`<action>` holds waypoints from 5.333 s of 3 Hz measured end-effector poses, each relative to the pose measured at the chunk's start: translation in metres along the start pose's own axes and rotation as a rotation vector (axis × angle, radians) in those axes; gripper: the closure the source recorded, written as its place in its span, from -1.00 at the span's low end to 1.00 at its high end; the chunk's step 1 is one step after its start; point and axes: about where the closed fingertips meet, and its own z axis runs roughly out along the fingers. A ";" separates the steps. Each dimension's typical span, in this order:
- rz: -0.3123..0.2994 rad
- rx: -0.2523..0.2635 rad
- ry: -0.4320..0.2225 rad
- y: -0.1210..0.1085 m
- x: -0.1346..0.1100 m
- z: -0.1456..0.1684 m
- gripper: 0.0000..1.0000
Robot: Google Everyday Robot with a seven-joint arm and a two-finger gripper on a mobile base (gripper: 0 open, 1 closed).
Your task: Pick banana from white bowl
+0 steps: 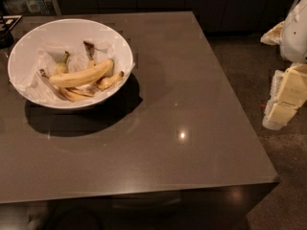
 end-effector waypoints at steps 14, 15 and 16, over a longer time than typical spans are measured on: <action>-0.567 -0.017 -0.062 -0.106 -0.226 0.081 -1.00; -0.586 -0.033 -0.046 -0.118 -0.266 0.095 -1.00; -0.606 -0.050 -0.055 -0.119 -0.313 0.107 -1.00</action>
Offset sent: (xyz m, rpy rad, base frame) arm 0.0105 0.0205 0.0001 -0.0836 0.0070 0.0767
